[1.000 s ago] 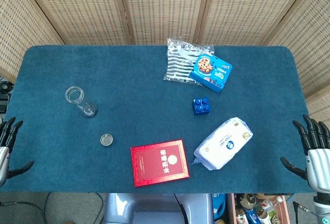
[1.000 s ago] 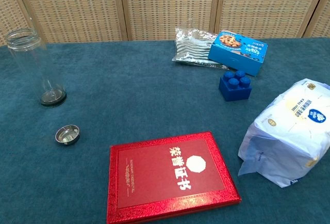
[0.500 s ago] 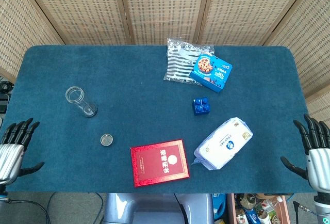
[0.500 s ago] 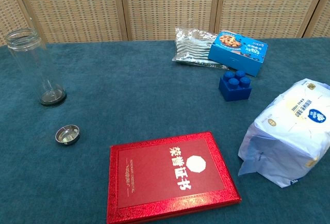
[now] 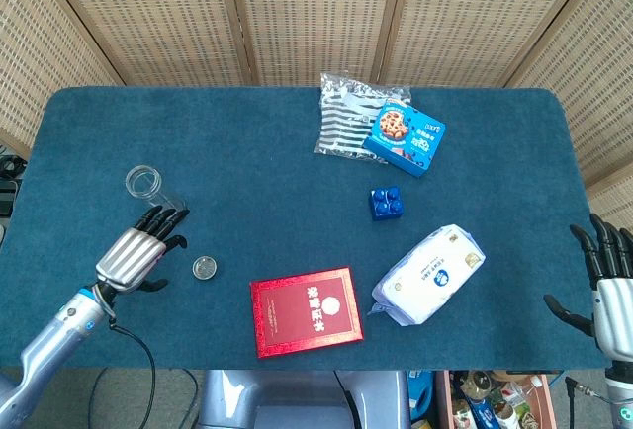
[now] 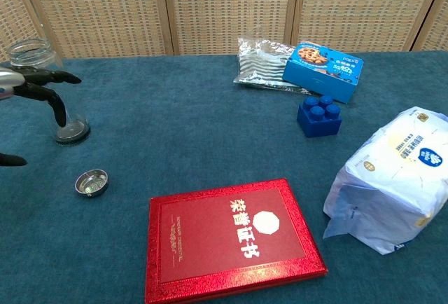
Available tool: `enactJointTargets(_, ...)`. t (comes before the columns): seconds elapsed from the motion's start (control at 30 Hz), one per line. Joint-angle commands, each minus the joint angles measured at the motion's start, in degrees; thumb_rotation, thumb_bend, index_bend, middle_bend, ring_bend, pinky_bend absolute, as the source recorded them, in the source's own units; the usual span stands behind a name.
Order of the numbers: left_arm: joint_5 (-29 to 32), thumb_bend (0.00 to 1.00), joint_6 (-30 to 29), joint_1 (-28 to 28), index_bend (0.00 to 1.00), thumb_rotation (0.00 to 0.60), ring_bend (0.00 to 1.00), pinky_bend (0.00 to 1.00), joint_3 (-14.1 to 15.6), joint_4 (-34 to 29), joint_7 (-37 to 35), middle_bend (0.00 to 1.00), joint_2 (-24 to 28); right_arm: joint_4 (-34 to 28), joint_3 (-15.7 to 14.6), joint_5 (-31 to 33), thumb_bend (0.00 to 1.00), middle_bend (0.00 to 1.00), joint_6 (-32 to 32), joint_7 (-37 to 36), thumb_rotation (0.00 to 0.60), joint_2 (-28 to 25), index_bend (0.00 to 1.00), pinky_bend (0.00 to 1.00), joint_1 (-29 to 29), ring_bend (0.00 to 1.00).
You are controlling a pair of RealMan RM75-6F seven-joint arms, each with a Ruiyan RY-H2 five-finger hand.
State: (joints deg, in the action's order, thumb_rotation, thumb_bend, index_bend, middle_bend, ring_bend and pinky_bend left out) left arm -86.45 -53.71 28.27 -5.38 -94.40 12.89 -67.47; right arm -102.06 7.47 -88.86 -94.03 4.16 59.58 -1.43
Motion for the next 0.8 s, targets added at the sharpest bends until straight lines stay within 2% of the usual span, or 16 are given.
enactJointTargets(0.03, 0.88, 0.27, 1.57, 1.96, 0.42, 0.6, 0.0, 0.0, -0.15, 2.73, 0.75, 0.0, -2.91, 0.05, 0.07, 0.19, 0.0, 0.0, -0.01, -0.23, 0.6, -0.07, 0.14, 0.0, 0.03, 0.0)
enactJointTargets(0.37, 0.23, 0.31, 1.77, 3.44, 0.45, 0.6, 0.0, 0.0, 2.35, 9.15, 0.16, 0.0, -8.96, 0.07, 0.2, 0.49, 0.0, 0.0, -0.3, -1.55, 0.6, -0.57, 0.14, 0.0, 0.27, 0.0)
enactJointTargets(0.8, 1.25, 0.31, 2.85, 5.46, 0.48, 0.6, 0.0, 0.0, 3.34, 16.2, 0.25, 0.0, -14.33, 0.47, 0.37, 1.3, 0.0, 0.0, 0.28, -1.73, 0.6, -0.47, 0.14, 0.0, 0.06, 0.0)
